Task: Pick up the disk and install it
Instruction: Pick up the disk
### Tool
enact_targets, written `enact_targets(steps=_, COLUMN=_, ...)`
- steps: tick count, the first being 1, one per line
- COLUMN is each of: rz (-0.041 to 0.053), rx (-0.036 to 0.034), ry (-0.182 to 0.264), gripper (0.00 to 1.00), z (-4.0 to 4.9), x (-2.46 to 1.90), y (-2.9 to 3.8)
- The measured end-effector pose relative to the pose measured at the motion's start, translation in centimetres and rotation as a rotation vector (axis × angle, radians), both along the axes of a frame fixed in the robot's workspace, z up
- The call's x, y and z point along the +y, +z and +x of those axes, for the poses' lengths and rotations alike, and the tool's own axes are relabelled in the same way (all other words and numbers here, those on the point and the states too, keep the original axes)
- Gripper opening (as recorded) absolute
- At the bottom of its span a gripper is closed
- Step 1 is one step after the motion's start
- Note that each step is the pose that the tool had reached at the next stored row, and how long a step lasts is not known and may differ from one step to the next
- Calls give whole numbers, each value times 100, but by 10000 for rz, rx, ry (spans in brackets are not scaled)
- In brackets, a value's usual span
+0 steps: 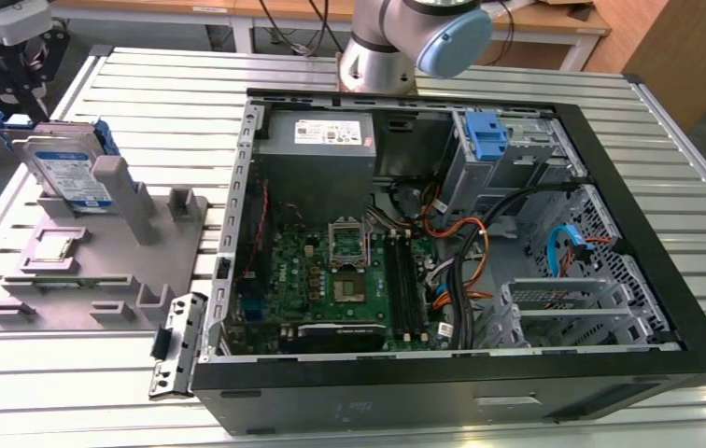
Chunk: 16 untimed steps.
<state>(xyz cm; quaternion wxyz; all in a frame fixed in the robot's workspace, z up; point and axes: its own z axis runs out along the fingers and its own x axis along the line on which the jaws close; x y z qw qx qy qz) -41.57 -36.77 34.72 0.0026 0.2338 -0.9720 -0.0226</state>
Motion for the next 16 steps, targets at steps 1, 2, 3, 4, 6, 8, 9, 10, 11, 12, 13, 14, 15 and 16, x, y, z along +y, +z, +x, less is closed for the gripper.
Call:
enact_targets(steps=1, rz=2, rx=0, ry=156, gripper=10, z=0, x=0, y=0)
enact_targets(steps=2, rz=4, rx=0, ry=305, gripper=10, z=0, x=0, y=0)
enact_targets(steps=3, rz=6, rx=0, ry=470, gripper=10, z=0, x=0, y=-1)
enact_targets(steps=4, rz=9, rx=0, ry=619, gripper=10, z=0, x=0, y=-1)
enact_targets(steps=6, rz=14, rx=-1, ry=916, gripper=10, z=0, x=0, y=-2)
enact_targets(steps=8, rz=22, rx=-1, ry=1203, gripper=10, z=0, x=0, y=-2)
enact_targets(steps=9, rz=25, rx=-2, ry=1328, gripper=10, z=0, x=0, y=-2)
enact_targets(steps=10, rz=29, rx=-3, ry=1396, gripper=10, z=0, x=0, y=-2)
enact_targets(steps=11, rz=29, rx=-2, ry=1419, gripper=10, z=0, x=0, y=-2)
enact_targets(steps=12, rz=30, rx=-3, ry=1421, gripper=10, z=0, x=0, y=-2)
enact_targets(steps=13, rz=30, rx=-3, ry=1422, gripper=10, z=0, x=0, y=-2)
enact_targets(steps=14, rz=30, rx=-3, ry=1423, gripper=10, z=0, x=0, y=-2)
enact_targets(steps=15, rz=30, rx=-3, ry=1423, gripper=10, z=0, x=0, y=-2)
enact_targets(steps=16, rz=30, rx=-4, ry=1423, gripper=10, z=0, x=0, y=-2)
